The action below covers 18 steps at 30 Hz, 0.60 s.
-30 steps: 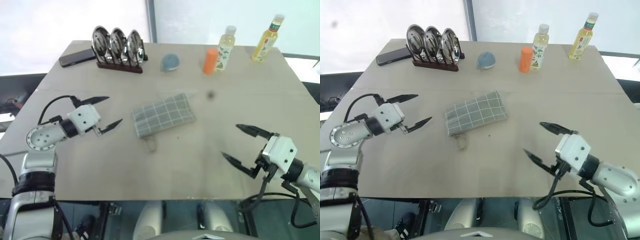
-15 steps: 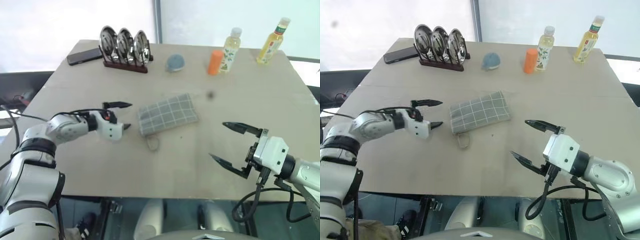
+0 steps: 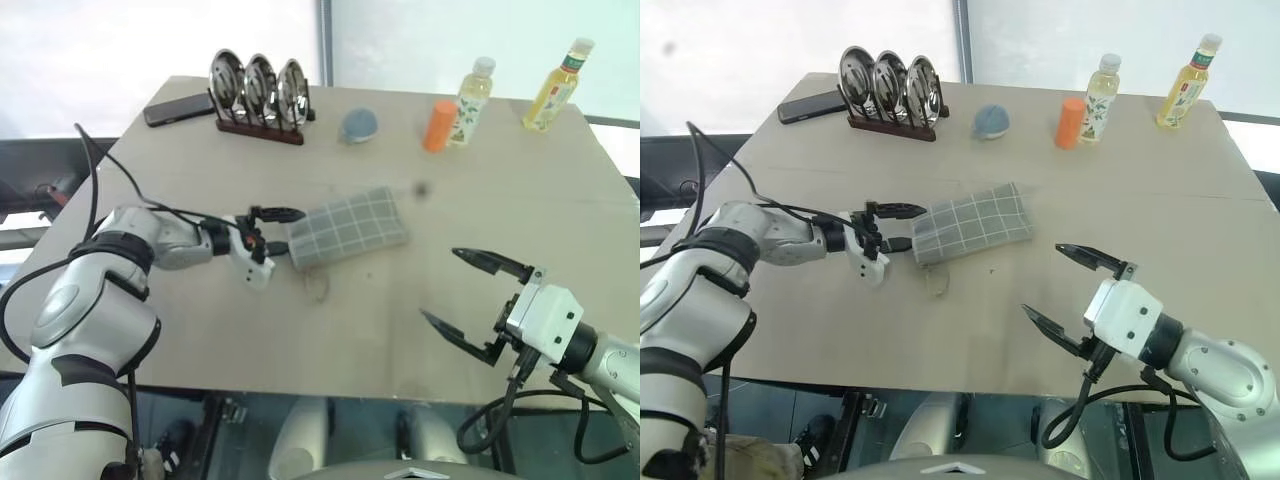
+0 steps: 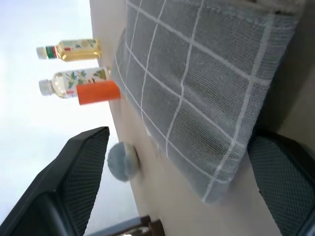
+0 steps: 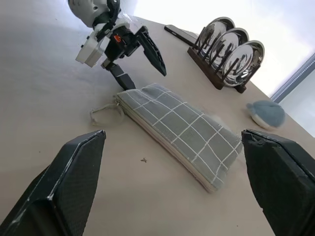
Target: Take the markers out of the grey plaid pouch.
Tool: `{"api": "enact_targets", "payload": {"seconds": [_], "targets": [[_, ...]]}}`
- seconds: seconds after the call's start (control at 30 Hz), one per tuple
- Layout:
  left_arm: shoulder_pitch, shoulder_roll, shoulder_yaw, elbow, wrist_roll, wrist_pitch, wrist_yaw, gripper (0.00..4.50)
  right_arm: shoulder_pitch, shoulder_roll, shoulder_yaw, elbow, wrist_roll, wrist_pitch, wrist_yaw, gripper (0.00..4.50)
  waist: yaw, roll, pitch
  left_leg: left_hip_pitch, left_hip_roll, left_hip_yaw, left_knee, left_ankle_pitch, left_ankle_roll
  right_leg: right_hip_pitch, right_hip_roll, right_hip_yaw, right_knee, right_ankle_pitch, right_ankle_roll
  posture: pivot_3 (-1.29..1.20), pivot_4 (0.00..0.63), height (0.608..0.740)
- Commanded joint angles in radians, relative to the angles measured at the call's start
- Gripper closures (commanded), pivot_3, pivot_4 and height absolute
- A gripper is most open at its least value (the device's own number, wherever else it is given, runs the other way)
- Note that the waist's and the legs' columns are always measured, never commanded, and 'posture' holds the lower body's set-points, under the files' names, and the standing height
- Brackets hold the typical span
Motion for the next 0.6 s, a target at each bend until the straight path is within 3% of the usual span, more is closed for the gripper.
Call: {"api": "enact_targets", "payload": {"seconds": [0.03,0.27,0.3,0.37,0.6], "targets": [[-0.034,-0.009,-0.067,0.019,0.05,-0.008,0.114,0.0,0.012,0.005,-0.028,-0.049,-0.007,0.006,-0.024,0.02,-0.004,-0.001,0.0,0.0,0.0,0.0,0.0,0.0,0.0,0.0,0.0,0.0,0.0,0.0,0.0,0.0,0.15,0.74],[-0.036,-0.093,-0.107,0.068,0.034,0.013,0.14,0.0,0.021,0.009,-0.013,-0.058,-0.02,0.014,-0.041,0.02,0.0,-0.002,0.0,0.0,0.0,0.0,0.0,0.0,0.0,0.0,0.0,0.0,0.0,0.0,0.0,0.0,0.15,0.74],[-0.033,-0.103,-0.104,0.075,0.023,0.007,0.127,0.51,0.022,0.009,-0.014,-0.058,-0.02,0.015,-0.041,0.0,-0.001,-0.002,0.0,0.0,0.0,0.001,0.001,0.0,0.0,0.0,0.0,0.0,0.0,0.0,0.0,0.0,0.15,0.74],[-0.027,-0.12,-0.093,0.084,-0.001,-0.005,0.101,1.1,0.021,0.009,-0.015,-0.055,-0.021,0.017,-0.04,0.0,-0.002,-0.002,0.0,0.0,0.0,0.001,0.001,0.0,0.0,0.0,0.0,0.0,0.0,0.0,0.0,0.0,0.15,0.74],[0.001,-0.131,-0.046,0.086,-0.101,-0.048,0.025,4.46,0.013,0.011,-0.004,-0.047,-0.032,0.021,-0.044,0.0,-0.005,-0.002,0.0,0.001,0.001,0.001,0.001,0.0,0.001,0.0,0.0,0.0,0.0,0.0,0.0,0.0,0.15,0.74]]}}
